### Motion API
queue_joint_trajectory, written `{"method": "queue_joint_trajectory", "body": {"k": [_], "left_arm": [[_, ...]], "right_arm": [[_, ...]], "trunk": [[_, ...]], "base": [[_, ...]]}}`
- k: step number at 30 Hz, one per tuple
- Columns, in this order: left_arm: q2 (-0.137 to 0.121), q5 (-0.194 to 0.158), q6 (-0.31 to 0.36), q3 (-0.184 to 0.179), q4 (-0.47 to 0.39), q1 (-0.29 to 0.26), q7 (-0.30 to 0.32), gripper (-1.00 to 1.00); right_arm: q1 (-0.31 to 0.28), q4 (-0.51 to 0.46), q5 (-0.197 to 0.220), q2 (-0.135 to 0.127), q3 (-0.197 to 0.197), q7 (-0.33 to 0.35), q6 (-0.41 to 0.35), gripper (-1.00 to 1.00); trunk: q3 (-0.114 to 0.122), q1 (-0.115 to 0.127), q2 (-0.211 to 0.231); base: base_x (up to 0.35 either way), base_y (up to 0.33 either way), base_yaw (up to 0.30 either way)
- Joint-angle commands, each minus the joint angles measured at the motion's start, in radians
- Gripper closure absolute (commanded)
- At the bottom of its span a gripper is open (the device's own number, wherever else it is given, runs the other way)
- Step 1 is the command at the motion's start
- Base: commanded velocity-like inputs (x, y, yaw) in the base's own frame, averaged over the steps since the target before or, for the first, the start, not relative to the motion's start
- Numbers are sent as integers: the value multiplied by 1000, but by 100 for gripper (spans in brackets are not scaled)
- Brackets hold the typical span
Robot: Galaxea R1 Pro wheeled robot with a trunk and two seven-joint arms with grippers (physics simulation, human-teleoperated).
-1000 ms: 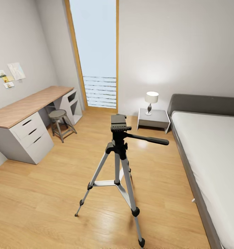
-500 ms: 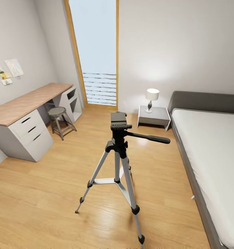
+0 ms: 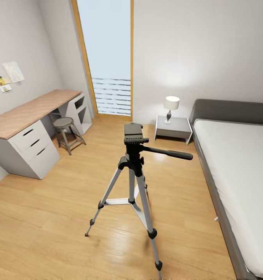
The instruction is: Attach the digital camera to the camera tripod in the bedroom.
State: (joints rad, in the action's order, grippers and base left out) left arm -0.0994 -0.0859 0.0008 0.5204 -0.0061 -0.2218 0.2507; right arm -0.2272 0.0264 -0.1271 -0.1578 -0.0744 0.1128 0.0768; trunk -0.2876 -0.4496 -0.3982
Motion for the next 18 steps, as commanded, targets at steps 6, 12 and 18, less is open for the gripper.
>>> {"method": "queue_joint_trajectory", "body": {"k": [6, 12, 18], "left_arm": [[0, -9, -1, -3, 1, -1, 4, 100], [0, -9, -2, -3, 0, -1, 4, 100], [0, -9, -3, -3, 0, -1, 4, 100]], "right_arm": [[-1, 3, -3, 0, -7, 1, 6, -100], [-1, 3, -4, 0, -7, 2, 6, -100], [-1, 3, -4, 1, -7, 2, 6, -100]], "trunk": [[-11, 0, -2], [-21, 0, -2], [-31, 0, -2]], "base": [[0, 0, 0], [0, 0, 0], [0, 0, 0]]}}
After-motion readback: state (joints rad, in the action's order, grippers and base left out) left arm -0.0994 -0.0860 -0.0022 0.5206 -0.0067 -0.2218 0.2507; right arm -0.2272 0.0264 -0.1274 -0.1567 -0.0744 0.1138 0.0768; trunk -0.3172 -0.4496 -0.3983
